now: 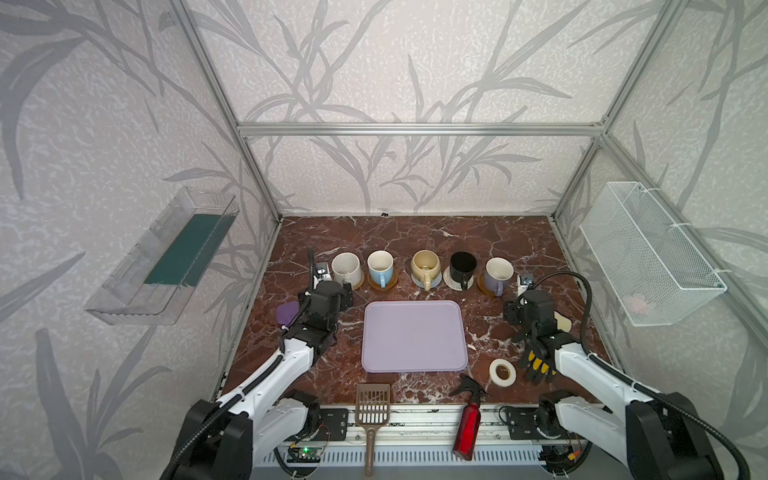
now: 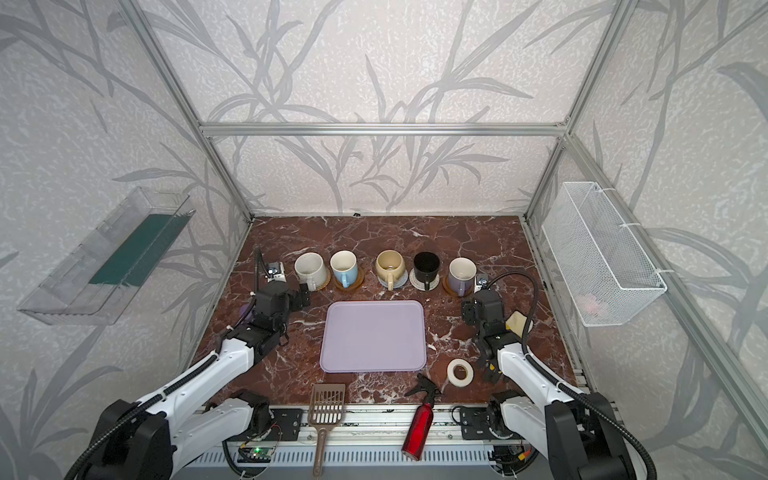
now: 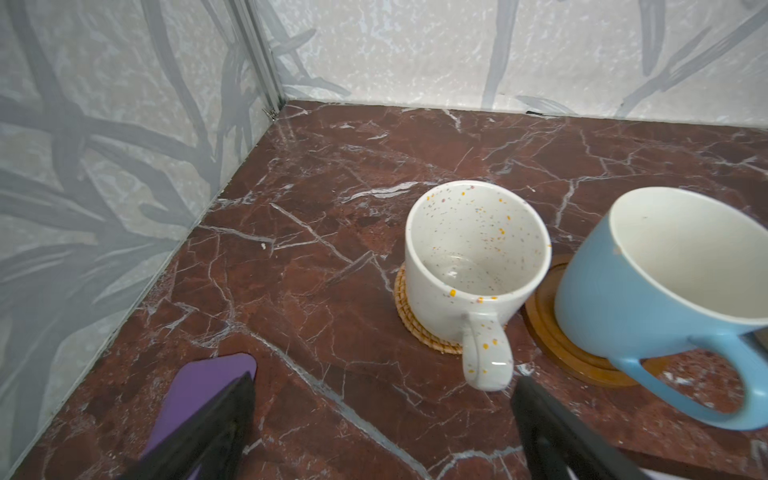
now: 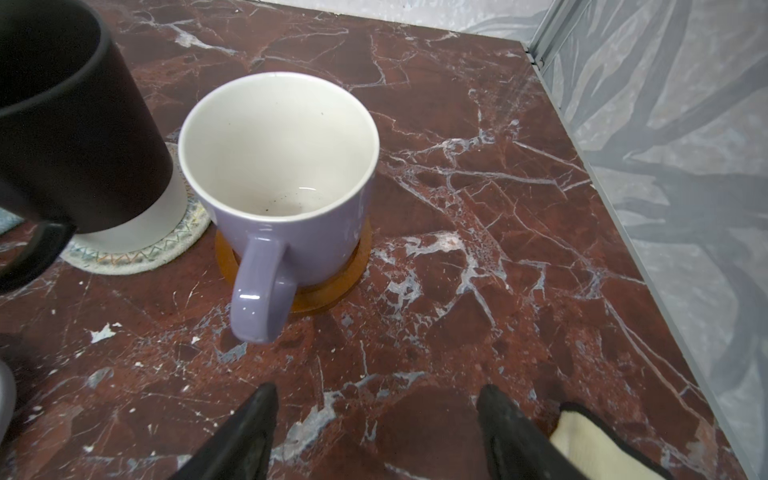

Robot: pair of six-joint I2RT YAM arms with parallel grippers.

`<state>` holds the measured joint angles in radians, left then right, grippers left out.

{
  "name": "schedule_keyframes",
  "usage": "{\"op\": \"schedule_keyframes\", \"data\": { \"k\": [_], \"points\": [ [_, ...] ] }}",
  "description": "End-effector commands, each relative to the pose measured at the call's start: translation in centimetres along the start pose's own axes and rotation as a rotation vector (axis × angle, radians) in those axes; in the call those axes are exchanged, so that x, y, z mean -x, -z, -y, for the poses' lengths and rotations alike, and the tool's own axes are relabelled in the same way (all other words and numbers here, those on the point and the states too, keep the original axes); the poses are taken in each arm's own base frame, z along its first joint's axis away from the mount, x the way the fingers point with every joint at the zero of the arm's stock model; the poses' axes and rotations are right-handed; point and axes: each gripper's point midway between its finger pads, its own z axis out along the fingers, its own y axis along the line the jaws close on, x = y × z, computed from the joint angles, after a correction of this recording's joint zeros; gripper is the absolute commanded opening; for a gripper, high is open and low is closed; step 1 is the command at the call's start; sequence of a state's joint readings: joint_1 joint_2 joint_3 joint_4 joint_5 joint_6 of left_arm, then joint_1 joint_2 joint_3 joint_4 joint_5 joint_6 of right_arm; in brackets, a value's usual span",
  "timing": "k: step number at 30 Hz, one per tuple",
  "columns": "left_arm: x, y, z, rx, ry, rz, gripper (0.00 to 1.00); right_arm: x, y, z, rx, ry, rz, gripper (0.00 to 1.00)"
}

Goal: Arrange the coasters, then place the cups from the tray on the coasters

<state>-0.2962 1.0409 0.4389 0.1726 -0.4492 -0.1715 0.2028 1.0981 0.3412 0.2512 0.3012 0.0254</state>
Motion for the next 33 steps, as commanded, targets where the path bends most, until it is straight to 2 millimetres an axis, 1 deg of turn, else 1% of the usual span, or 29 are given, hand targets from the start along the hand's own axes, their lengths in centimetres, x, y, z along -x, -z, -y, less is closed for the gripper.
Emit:
{"op": "schedule_keyframes", "data": {
  "k": [1,4,6,10,13,17,19,21,27,33],
  "points": [
    [2.4,0.0,-1.3,0.06,-0.058,0.119,0.99,3.0,-0.5,0.1,-0.008,-0.007,0.117,0.77],
    [1.9,-0.6,-2.3,0.087,-0.051,0.122,0.99,3.4,-1.0,-0.2,0.001,-0.026,0.155,0.77],
    [1.4,-1.1,-2.8,0.095,-0.032,0.128,0.99,3.5,-1.3,-0.3,0.002,-0.023,0.146,0.77],
    [0.5,-2.2,-2.9,0.075,-0.009,0.133,0.99,4.0,-1.9,-0.6,0.008,-0.016,0.156,0.77],
    [-0.2,-2.9,-3.6,0.092,0.018,0.13,0.99,4.4,-2.2,-0.6,0.008,-0.013,0.176,0.77],
    [-0.2,-3.6,-4.8,0.089,0.099,0.154,0.99,4.6,-2.5,-0.7,0.018,-0.001,0.19,0.77],
    [-0.3,-4.2,-4.5,0.051,0.117,0.147,0.99,4.7,-2.8,-0.6,0.014,0.0,0.186,0.78],
    [-0.3,-4.6,-4.5,0.055,0.102,0.141,0.99,4.8,-2.9,-0.6,0.015,0.005,0.189,0.78],
    [-0.1,-5.1,-4.6,0.039,0.091,0.153,0.99,5.0,-2.9,-0.5,0.013,0.006,0.2,0.78],
    [0.4,-5.6,-4.2,0.001,0.081,0.181,0.99,5.1,-2.9,-0.2,0.017,-0.031,0.236,0.78]
  ]
}}
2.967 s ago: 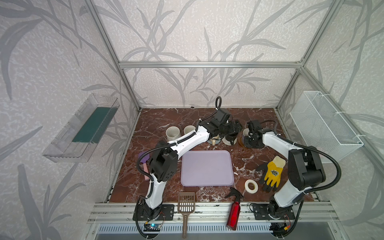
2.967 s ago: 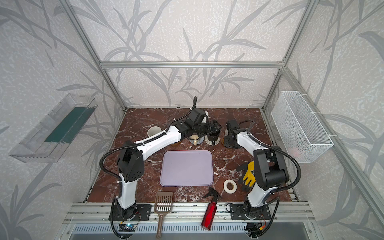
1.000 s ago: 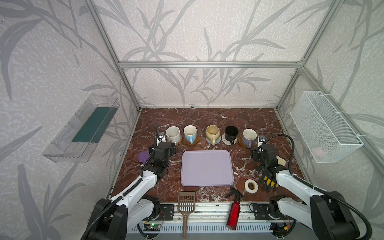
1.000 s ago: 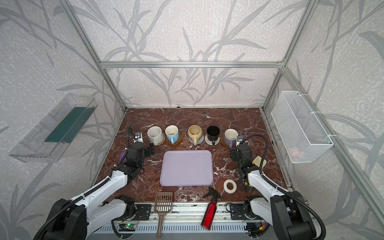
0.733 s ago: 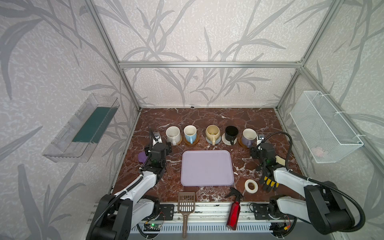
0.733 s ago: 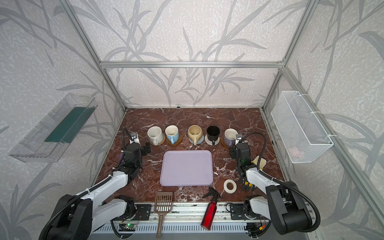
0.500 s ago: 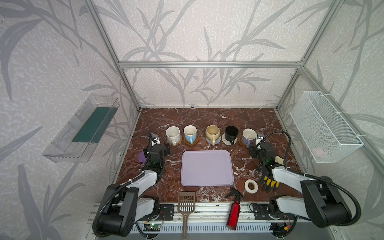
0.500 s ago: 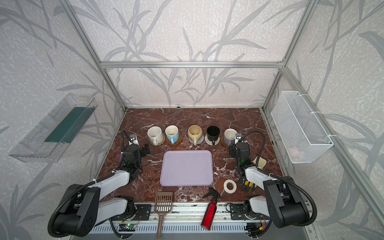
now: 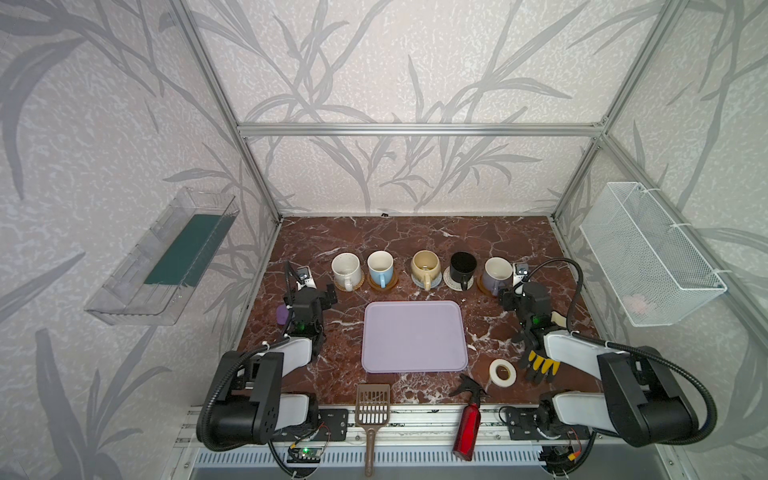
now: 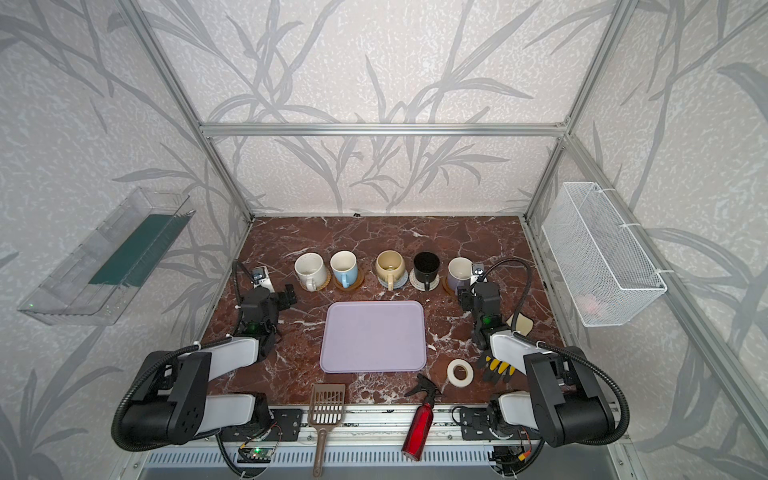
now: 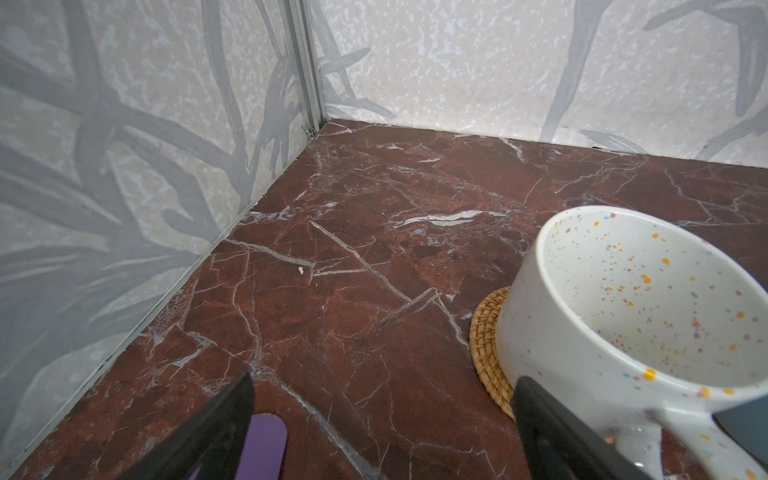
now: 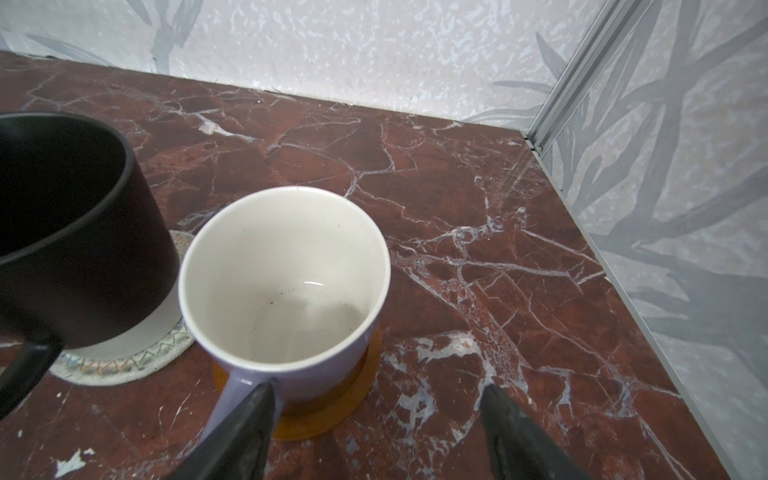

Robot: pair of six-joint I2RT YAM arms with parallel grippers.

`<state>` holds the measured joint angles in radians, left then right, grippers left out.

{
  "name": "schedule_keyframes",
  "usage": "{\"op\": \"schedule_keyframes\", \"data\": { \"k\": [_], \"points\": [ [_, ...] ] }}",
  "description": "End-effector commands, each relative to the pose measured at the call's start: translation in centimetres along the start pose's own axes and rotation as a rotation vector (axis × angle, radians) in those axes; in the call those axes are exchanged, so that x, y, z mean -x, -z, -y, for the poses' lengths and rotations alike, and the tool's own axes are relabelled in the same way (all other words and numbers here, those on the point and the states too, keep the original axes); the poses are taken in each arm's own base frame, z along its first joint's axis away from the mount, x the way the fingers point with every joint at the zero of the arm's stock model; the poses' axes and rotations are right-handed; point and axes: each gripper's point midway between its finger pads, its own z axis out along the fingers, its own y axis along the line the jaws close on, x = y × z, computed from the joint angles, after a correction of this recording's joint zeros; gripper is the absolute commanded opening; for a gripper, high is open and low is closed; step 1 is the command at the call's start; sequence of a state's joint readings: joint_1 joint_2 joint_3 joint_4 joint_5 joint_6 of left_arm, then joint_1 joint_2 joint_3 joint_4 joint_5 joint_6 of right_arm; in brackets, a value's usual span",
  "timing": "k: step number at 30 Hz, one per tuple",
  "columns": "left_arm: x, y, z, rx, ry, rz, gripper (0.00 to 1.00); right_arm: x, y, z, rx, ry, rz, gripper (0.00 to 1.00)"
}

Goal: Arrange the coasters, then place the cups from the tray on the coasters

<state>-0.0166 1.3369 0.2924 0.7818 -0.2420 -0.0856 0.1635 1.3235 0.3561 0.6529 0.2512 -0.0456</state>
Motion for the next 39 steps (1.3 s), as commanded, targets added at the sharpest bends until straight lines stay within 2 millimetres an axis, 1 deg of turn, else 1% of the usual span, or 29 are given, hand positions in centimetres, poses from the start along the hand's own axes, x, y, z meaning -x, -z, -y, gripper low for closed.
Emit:
{"op": "schedule_keyframes", "data": {
  "k": [1,2,4,9,12,15,19,21,22,23,32,36,39],
  "points": [
    [1.9,-0.5,0.5,-0.037,-0.003,0.069,0.99,1.0,-0.2,0.2,0.005,-0.03,0.053,0.78],
    [2.0,-0.6,0.4,-0.031,0.001,0.073,0.99,1.4,-0.3,0.1,0.008,-0.027,0.07,0.79],
    [1.8,-1.0,0.1,-0.025,0.008,0.073,0.99,1.4,-0.8,0.1,0.006,-0.02,0.074,0.79],
    [0.9,-2.1,0.8,-0.083,0.009,0.082,0.99,0.5,-1.8,0.2,-0.004,-0.033,0.069,0.79],
    [0.0,-2.5,0.8,-0.093,0.016,0.07,0.99,0.0,-2.5,0.0,-0.003,-0.032,0.056,0.79],
    [-0.2,-2.9,0.6,-0.092,0.025,0.052,0.99,-0.4,-3.0,0.0,-0.01,-0.033,0.056,0.79],
    [-0.2,-3.3,0.6,-0.096,0.032,0.036,0.99,-0.4,-3.1,0.1,-0.015,-0.034,0.042,0.82],
    [-0.3,-3.5,0.6,-0.094,0.026,0.017,0.99,-0.5,-3.1,0.1,-0.015,-0.034,0.041,0.89],
    [-0.2,-3.5,0.6,-0.093,0.026,0.024,0.99,-0.5,-3.1,0.1,-0.015,-0.035,0.042,0.9],
    [-0.2,-3.5,0.6,-0.093,0.025,0.021,0.99,-0.5,-3.1,0.1,-0.016,-0.033,0.04,0.99],
    [-0.2,-3.5,0.6,-0.094,0.024,0.023,0.99,-0.5,-3.1,0.1,-0.016,-0.032,0.04,0.99],
    [-0.4,-3.8,1.9,-0.142,-0.03,-0.013,0.99,-0.5,-3.1,0.1,-0.016,-0.033,0.04,0.99],
    [-0.4,-3.9,1.8,-0.136,-0.024,-0.013,0.99,-0.5,-3.1,0.1,-0.016,-0.033,0.04,0.99]
  ]
}}
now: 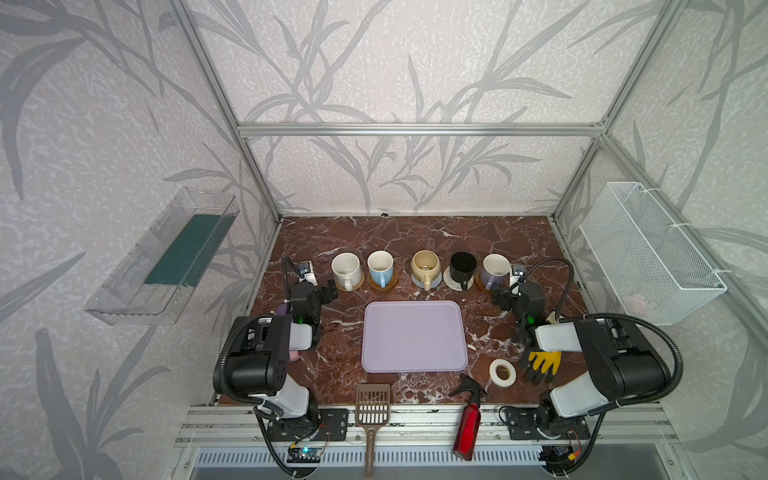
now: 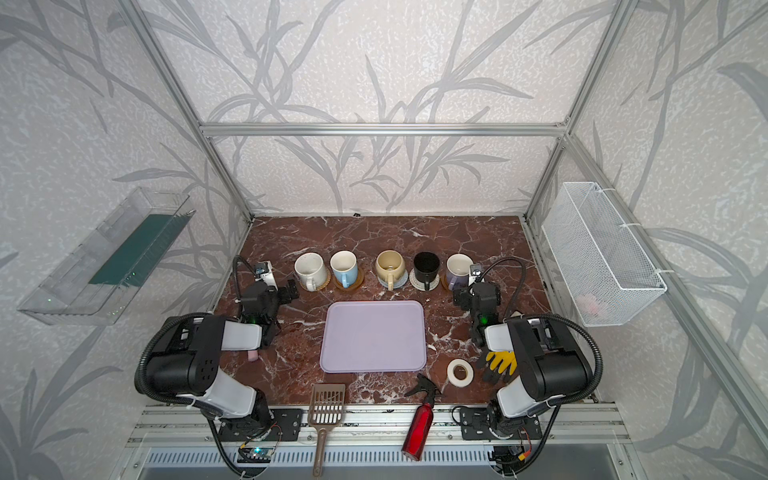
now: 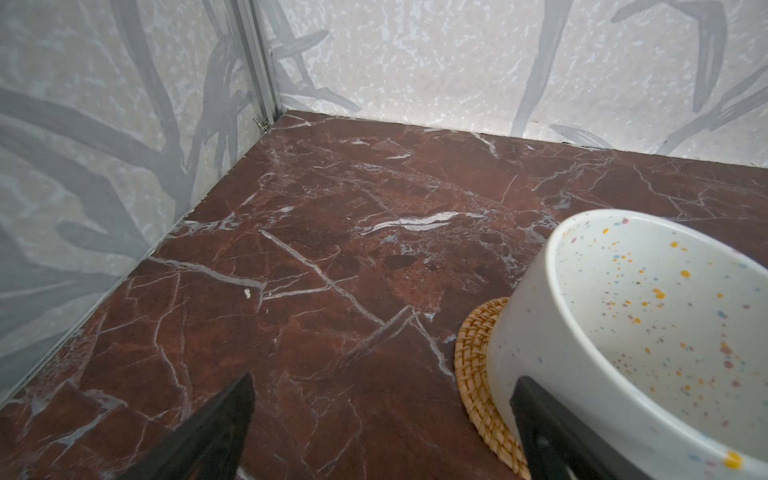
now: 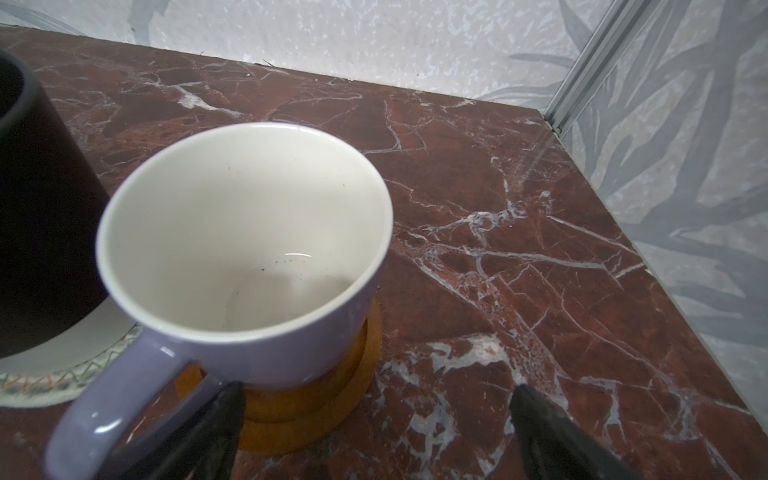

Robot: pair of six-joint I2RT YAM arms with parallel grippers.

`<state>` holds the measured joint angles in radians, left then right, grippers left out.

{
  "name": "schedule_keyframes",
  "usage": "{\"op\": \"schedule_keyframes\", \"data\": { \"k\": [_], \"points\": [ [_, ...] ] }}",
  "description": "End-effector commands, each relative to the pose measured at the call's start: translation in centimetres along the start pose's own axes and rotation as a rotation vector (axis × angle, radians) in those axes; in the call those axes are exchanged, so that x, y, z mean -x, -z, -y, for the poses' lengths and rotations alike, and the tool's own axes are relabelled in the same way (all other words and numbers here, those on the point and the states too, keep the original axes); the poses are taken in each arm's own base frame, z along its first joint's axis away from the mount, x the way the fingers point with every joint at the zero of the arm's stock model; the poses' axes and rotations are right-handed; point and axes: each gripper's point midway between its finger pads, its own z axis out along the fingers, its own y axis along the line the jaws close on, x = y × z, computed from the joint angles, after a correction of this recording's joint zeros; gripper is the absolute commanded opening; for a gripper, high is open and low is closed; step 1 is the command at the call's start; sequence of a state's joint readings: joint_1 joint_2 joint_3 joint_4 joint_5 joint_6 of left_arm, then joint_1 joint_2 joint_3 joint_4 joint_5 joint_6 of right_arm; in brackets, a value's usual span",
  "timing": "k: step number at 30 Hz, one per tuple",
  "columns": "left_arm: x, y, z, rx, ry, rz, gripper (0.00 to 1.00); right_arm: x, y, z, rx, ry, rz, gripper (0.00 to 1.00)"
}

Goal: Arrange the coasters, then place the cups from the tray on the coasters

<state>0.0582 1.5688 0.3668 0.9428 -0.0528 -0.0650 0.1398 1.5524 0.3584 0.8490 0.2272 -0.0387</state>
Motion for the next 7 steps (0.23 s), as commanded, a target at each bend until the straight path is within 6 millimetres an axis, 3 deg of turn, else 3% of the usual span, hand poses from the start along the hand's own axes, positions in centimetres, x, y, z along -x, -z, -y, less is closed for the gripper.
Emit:
{"op": "schedule_keyframes", "data": {
  "k": [1,7],
  "points": [
    [0.43,-0.34,0.45,-0.018,-0.029,-0.001,0.99,2.38,-0.21,0.45,-0.019,-0.023,0.072,0.99],
    [0.38,-0.41,0.39,-0.014,-0.029,-0.005,0.99,2.38,-0.21,0.44,-0.019,-0.024,0.072,0.99]
  ]
}}
